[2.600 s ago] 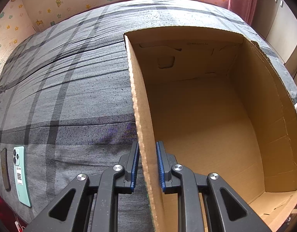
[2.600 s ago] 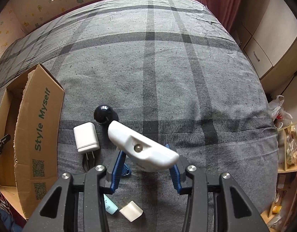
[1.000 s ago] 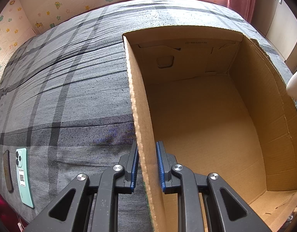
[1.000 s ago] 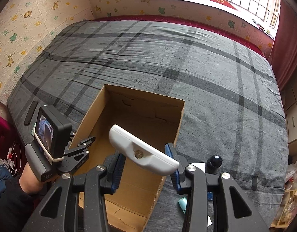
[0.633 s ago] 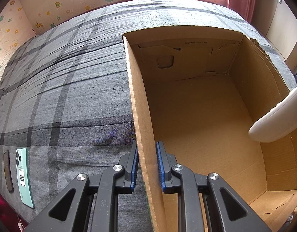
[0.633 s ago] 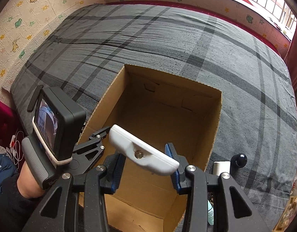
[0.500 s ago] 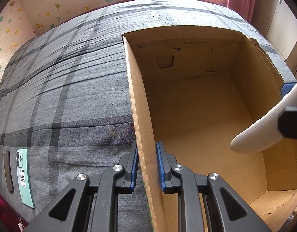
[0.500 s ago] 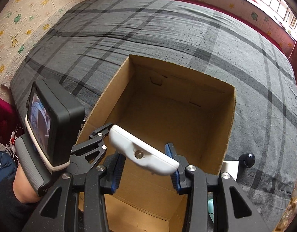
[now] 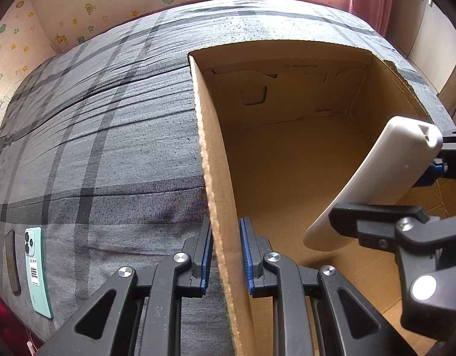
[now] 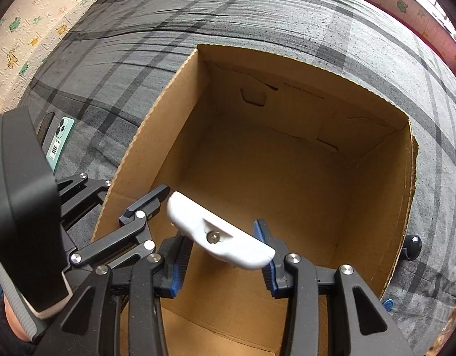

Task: Organize rigid objects
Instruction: 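Carry the white remote with the right gripper over the box, then lower the remote into the box and open the right gripper, then move the right gripper back to the black ball, then close the right gripper on the black ball, then carry the black ball with the right gripper into the box, then open the right gripper to drop the ball in the box, then move the right gripper back toward the small white charger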

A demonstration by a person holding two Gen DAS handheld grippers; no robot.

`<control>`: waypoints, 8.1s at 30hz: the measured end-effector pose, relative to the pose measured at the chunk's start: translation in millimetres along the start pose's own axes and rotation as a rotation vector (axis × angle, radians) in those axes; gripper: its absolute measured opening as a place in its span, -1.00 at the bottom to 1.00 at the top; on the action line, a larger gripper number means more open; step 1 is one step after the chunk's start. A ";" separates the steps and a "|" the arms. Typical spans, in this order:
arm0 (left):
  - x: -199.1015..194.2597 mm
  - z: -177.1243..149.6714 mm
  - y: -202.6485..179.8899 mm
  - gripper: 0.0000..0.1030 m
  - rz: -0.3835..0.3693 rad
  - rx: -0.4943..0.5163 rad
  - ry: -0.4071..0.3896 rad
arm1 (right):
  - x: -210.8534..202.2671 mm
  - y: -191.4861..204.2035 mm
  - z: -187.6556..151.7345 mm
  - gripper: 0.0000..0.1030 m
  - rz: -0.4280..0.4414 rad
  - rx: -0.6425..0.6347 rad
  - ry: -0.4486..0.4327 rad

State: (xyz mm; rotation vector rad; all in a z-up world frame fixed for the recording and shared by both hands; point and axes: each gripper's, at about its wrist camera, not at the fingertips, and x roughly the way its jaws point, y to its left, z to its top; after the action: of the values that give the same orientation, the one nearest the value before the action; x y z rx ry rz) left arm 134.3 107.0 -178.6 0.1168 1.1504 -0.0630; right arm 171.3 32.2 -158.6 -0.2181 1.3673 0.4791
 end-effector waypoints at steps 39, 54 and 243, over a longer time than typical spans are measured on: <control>2.1 2.2 -2.0 -0.61 0.018 0.007 0.011 | -26.0 -20.4 0.5 0.70 -0.076 0.033 -0.107; 2.6 2.5 -4.1 -0.61 0.037 0.014 0.014 | -85.2 -75.0 -15.8 0.71 -0.129 0.116 -0.198; 3.2 2.1 -4.3 -0.61 0.048 0.026 0.020 | -46.4 -20.5 -42.9 0.79 -0.078 0.087 -0.125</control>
State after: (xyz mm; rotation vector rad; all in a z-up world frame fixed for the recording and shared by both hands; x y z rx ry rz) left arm 137.0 102.5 -181.0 0.1684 1.1665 -0.0344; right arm 136.7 -13.3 -124.8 -0.1669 1.2498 0.3616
